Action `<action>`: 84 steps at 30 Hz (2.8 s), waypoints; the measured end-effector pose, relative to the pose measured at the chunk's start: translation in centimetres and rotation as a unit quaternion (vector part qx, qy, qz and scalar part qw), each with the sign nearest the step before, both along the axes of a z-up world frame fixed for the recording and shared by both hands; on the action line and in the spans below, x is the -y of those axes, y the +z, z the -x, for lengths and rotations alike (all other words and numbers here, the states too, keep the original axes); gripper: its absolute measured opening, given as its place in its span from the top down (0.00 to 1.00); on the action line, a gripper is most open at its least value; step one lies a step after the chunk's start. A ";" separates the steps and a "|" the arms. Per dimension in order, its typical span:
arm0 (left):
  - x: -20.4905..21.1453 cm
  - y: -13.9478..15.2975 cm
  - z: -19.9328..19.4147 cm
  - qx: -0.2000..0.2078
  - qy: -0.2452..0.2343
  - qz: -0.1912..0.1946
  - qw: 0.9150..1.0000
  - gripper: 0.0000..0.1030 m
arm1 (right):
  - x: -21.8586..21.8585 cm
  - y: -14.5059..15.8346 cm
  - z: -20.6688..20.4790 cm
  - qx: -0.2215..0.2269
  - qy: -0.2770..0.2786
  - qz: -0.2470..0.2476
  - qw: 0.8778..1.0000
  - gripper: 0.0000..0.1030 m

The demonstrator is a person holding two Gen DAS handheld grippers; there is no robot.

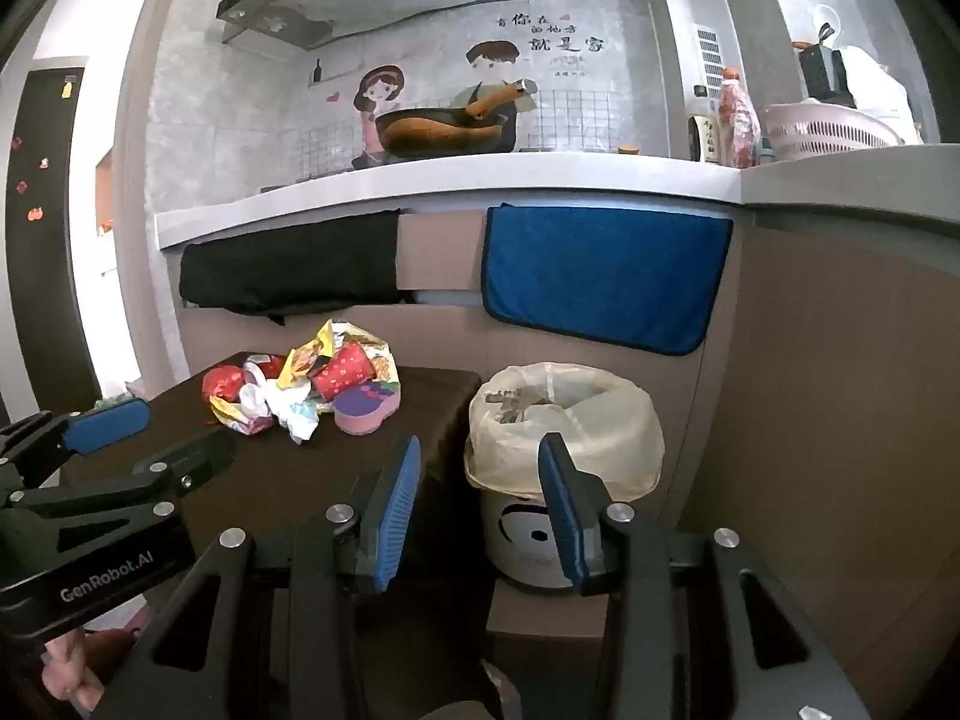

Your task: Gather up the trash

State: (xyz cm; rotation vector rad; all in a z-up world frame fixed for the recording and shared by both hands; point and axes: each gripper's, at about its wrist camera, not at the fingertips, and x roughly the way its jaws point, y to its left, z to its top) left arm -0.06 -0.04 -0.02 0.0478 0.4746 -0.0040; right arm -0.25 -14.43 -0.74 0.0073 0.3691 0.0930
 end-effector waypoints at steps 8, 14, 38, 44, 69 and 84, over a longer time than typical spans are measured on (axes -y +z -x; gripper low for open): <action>-0.7 0.2 -0.2 -0.003 0.004 0.005 1.000 0.32 | 0.0 -0.1 -0.1 -0.003 -0.001 0.000 1.000 0.62; -0.9 0.2 0.2 -0.002 0.012 0.005 1.000 0.32 | -0.3 -0.6 -0.7 -0.004 -0.002 -0.001 1.000 0.62; -1.2 0.1 0.2 0.000 0.011 0.004 1.000 0.32 | -0.2 -0.3 -0.4 -0.006 -0.002 -0.002 1.000 0.62; -1.1 0.1 0.2 0.000 0.011 0.003 1.000 0.32 | -0.1 -0.4 -0.5 -0.007 -0.001 -0.004 1.000 0.62; -1.4 0.3 0.2 0.000 0.010 0.003 1.000 0.32 | -0.1 -0.3 -0.5 -0.007 -0.001 -0.004 1.000 0.62; -1.3 0.3 0.2 0.001 0.011 0.003 1.000 0.32 | 0.2 -0.2 -0.8 -0.007 -0.003 -0.004 1.000 0.62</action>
